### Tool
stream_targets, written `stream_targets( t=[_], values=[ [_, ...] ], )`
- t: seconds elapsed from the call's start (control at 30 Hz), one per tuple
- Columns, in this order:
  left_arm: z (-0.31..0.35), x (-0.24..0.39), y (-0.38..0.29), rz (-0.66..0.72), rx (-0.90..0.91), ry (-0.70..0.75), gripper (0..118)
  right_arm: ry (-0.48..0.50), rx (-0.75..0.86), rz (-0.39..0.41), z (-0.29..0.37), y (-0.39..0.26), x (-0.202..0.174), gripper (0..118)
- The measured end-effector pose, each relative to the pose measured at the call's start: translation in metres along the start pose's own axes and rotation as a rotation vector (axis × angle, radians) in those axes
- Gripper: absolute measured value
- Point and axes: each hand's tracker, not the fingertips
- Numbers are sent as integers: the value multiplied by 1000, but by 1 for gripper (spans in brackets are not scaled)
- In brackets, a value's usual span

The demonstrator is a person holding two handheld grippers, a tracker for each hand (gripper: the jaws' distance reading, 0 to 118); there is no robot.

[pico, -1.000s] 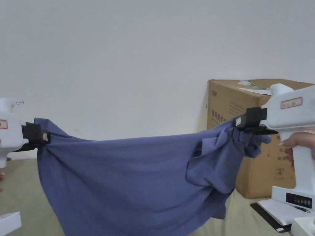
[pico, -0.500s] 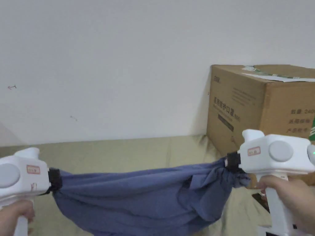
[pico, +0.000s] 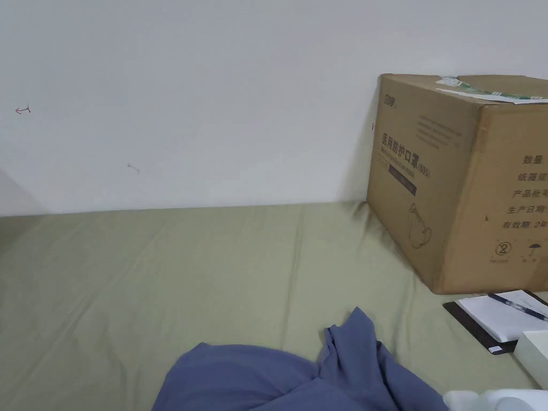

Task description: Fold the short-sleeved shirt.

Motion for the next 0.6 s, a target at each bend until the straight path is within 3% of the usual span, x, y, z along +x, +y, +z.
stream_targets(
  t=[0.03, 0.07, 0.1, 0.13, 0.17, 0.23, 0.37, 0.4, 0.47, 0.5, 0.53, 0.57, 0.6],
  values=[
    [8, 1, -3, -5, 6, -2, 17, 4, 1, -4, 4, -2, 0, 30],
    [13, 1, -5, -15, 15, 11, 40, -8, -3, -4, 8, -4, -1, 49],
    [21, 0, -7, -32, 37, 31, 83, -38, -4, 1, 13, -7, -1, 91],
    [31, -2, -10, -58, 79, 32, 110, -54, 8, 11, 19, -14, -1, 112],
    [43, -2, -15, -68, 112, 38, 118, -53, 15, 16, 25, -19, 0, 118],
    [71, -7, -20, -99, 241, 17, 116, -4, 125, 22, 46, -30, 4, 117],
    [121, -11, -37, -87, 322, -33, 116, 20, 269, -102, 95, -53, 3, 112],
    [132, -10, -41, -65, 340, -50, 115, 58, 315, -115, 110, -58, -1, 101],
    [157, -8, -54, -36, 407, -132, 98, 142, 500, -113, 140, -79, -15, 71],
    [169, -6, -65, -24, 490, -171, 89, 186, 603, -103, 155, -92, -24, 64],
    [179, -5, -75, -15, 566, -189, 89, 206, 686, -91, 166, -103, -32, 64],
    [191, 1, -88, -14, 621, -185, 59, 194, 749, -73, 173, -114, -43, 40],
    [196, 6, -98, -12, 657, -151, 14, 179, 803, -56, 180, -124, -54, 7]
  ],
)
